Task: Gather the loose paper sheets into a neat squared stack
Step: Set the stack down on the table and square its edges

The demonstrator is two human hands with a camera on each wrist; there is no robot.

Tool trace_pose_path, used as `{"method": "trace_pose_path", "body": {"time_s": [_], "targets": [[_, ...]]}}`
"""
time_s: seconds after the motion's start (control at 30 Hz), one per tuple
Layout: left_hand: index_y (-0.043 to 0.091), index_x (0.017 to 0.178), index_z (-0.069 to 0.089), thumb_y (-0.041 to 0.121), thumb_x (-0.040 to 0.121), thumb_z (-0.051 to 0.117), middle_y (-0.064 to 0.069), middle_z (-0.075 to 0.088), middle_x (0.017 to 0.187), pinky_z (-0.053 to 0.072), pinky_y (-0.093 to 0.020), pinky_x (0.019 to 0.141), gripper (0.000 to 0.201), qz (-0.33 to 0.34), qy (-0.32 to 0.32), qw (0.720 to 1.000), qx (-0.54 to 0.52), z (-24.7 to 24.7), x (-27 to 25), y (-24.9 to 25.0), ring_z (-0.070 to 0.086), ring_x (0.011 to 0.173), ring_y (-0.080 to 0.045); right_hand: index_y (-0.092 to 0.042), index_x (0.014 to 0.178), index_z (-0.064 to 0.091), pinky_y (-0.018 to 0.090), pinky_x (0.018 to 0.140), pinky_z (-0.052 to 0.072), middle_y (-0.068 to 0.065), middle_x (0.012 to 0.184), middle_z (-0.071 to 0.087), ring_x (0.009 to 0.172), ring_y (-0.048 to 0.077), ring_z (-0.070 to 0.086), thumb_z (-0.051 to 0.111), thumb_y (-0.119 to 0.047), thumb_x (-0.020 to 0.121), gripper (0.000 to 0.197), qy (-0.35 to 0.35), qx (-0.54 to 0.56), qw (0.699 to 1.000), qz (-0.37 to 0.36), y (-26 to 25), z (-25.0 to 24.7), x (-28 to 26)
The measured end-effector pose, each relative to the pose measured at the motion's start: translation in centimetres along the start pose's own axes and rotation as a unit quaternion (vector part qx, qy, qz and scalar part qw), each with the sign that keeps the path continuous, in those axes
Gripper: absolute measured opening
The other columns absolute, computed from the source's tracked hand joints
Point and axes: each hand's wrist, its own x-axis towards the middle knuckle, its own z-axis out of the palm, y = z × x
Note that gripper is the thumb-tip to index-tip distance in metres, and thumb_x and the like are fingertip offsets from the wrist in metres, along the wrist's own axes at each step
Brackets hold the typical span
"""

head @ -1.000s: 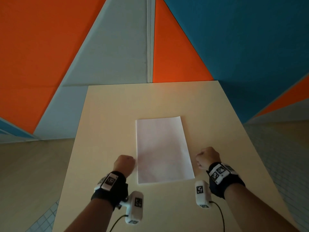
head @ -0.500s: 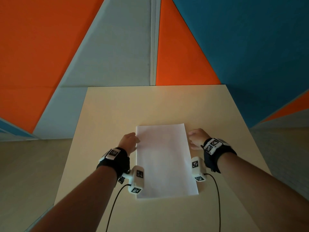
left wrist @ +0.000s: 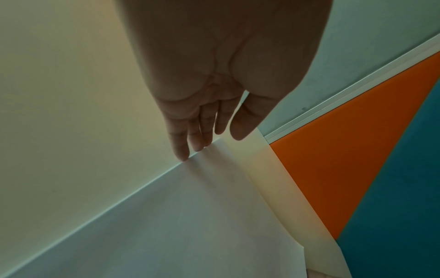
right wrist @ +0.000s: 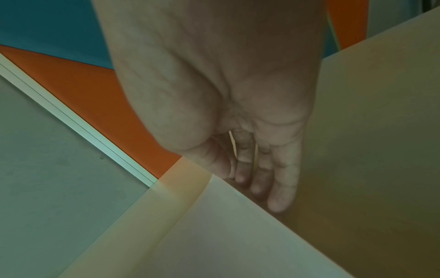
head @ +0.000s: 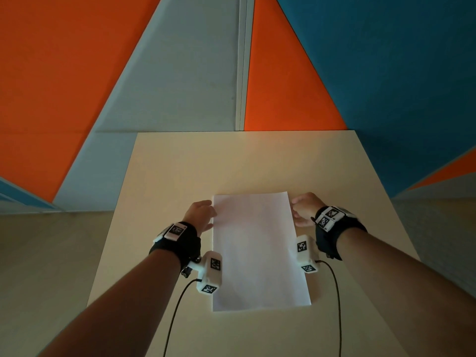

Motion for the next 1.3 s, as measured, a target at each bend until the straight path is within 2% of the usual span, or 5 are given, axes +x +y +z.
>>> {"method": "trace_pose_path", "body": {"time_s": [0.13, 0.5, 0.73, 1.17, 1.3], "targets": [[0.002, 0.135, 0.047, -0.004, 0.090, 0.048, -0.022, 0.048, 0.141, 0.047, -0.044, 0.098, 0.045, 0.010, -0.030, 0.999, 0.031, 0.2, -0.2, 0.7, 0.049, 0.129, -0.038, -0.002, 0.082, 0.068, 0.045, 0.087, 0.059, 0.013, 0.084, 0.067, 0.067, 0.021, 0.062, 0.050, 0.003, 0.091, 0.021, -0.015, -0.013, 1.000, -0.002, -0.2, 0.2, 0.3], [0.001, 0.138, 0.045, -0.003, 0.092, 0.048, -0.016, 0.054, 0.118, 0.048, -0.040, 0.091, 0.046, 0.001, -0.046, 0.997, 0.061, -1.1, -2.9, -2.2, 0.052, 0.102, -0.025, 0.000, 0.118, 0.064, 0.035, 0.057, 0.055, 0.018, 0.110, 0.064, 0.094, 0.030, 0.063, 0.045, -0.001, 0.096, 0.029, -0.004, -0.043, 0.999, 0.029, 4.1, -0.8, -2.0], [-0.007, 0.128, 0.048, -0.014, 0.093, 0.035, -0.007, 0.057, 0.075, 0.045, -0.013, 0.042, 0.038, -0.028, -0.053, 0.997, 0.058, -2.3, -8.2, -7.2, 0.053, 0.057, -0.016, 0.000, 0.095, 0.069, 0.037, 0.064, 0.059, 0.020, 0.101, 0.070, 0.092, 0.035, 0.070, 0.047, -0.003, 0.093, 0.022, 0.012, -0.038, 0.998, 0.054, 9.7, 0.3, -5.8], [-0.009, 0.123, 0.051, -0.014, 0.093, 0.036, -0.009, 0.058, 0.073, 0.045, -0.015, 0.041, 0.034, -0.028, -0.031, 0.998, 0.045, -2.3, -9.2, -9.2, 0.056, 0.052, -0.017, 0.004, 0.086, 0.071, 0.046, 0.074, 0.063, 0.024, 0.096, 0.073, 0.091, 0.040, 0.071, 0.048, -0.001, 0.083, 0.023, 0.015, -0.010, 0.999, 0.033, 11.2, 1.2, -6.9], [0.009, 0.114, 0.058, -0.005, 0.085, 0.051, -0.014, 0.068, 0.088, 0.056, -0.028, 0.073, 0.033, -0.011, -0.033, 0.995, 0.098, -2.6, -9.4, -9.1, 0.064, 0.078, -0.025, 0.002, 0.080, 0.068, 0.046, 0.077, 0.063, 0.024, 0.099, 0.072, 0.092, 0.039, 0.070, 0.049, -0.002, 0.083, 0.020, 0.018, -0.026, 0.999, 0.028, 10.9, 0.8, -7.8]]}}
